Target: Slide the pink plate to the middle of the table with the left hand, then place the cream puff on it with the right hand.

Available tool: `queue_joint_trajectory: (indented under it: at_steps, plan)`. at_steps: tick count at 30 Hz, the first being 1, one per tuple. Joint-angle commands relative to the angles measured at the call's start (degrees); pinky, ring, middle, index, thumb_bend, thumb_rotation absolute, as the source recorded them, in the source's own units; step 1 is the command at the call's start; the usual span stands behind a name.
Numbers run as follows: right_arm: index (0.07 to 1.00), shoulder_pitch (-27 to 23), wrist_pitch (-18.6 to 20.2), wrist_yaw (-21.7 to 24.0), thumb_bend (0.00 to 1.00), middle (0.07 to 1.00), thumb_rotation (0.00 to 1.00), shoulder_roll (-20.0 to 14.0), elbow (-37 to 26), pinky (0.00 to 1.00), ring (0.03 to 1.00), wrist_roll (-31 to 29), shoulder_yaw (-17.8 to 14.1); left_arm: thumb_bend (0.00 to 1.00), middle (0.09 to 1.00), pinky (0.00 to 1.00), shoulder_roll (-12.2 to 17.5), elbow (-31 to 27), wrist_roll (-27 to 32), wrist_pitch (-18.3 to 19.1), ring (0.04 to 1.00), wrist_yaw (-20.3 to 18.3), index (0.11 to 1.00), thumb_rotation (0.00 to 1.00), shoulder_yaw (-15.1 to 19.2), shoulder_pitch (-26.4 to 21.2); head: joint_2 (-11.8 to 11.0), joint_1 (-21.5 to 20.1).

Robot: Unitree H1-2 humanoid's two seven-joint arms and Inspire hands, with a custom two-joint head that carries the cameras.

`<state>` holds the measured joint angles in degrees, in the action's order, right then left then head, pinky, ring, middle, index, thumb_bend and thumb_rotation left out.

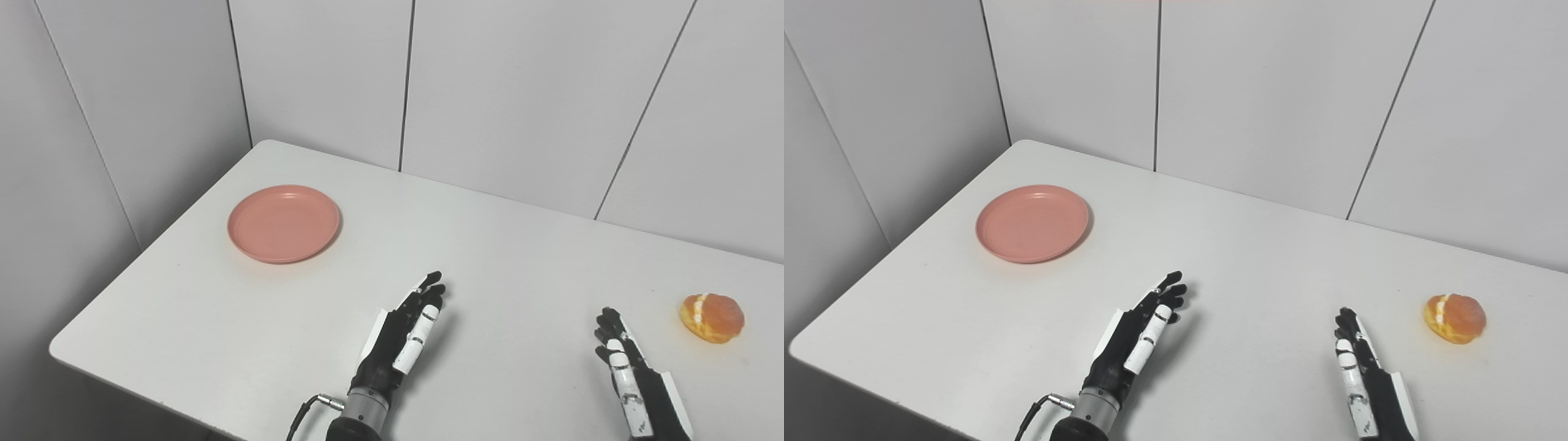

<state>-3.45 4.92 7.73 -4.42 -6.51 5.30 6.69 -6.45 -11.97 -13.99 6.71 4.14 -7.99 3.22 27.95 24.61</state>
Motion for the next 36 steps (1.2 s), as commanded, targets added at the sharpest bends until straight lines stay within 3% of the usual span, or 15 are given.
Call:
queue_joint_trajectory:
  at_steps: [1, 12, 18, 23, 30, 36]
  plan:
    - [0.938, -1.4, 0.6, -0.7, 0.08, 0.944, 1.00, 0.6, -2.1, 0.94, 0.947, 0.1, -0.1, 0.48, 0.886, 0.84, 0.3, -3.3, 0.2, 1.9, 0.888, -0.9, 0.869, 1.00, 0.1, -2.1, 0.0, -0.2]
    - [0.934, -1.8, 0.0, -0.9, 0.08, 0.940, 1.00, 1.1, -1.8, 0.93, 0.942, 0.8, 0.0, 0.47, 0.902, 0.88, 2.9, -11.1, 5.0, 7.8, 0.895, -5.0, 0.890, 1.00, 2.6, -4.5, -0.1, 0.9]
    - [0.930, -1.7, -0.5, -1.2, 0.08, 0.935, 1.00, 1.6, -1.7, 0.93, 0.937, 0.6, 0.1, 0.46, 0.910, 0.86, 4.9, -14.2, 7.1, 9.1, 0.889, -5.7, 0.896, 1.00, 5.0, -7.1, -0.3, 0.9]
    - [0.939, -1.8, 0.2, -1.0, 0.08, 0.946, 1.00, 1.9, -1.6, 0.95, 0.950, -0.1, -0.1, 0.46, 0.934, 0.93, 6.3, -17.1, 9.0, 12.1, 0.925, -5.8, 0.920, 1.00, 7.5, -10.3, -0.5, 0.6]
    - [0.938, -1.7, 1.4, -1.2, 0.08, 0.943, 1.00, 2.4, -2.2, 0.96, 0.946, -0.1, -0.2, 0.47, 0.920, 0.92, 9.6, -16.9, 10.0, 15.0, 0.910, -5.3, 0.903, 1.00, 11.6, -15.3, -0.3, 0.6]
    - [0.947, -1.6, 1.4, -0.8, 0.08, 0.953, 1.00, 2.4, -1.9, 0.99, 0.957, -1.1, -0.4, 0.47, 0.920, 0.92, 12.1, -13.2, 13.2, 13.7, 0.913, -4.6, 0.903, 1.00, 16.6, -18.1, -0.2, 0.6]
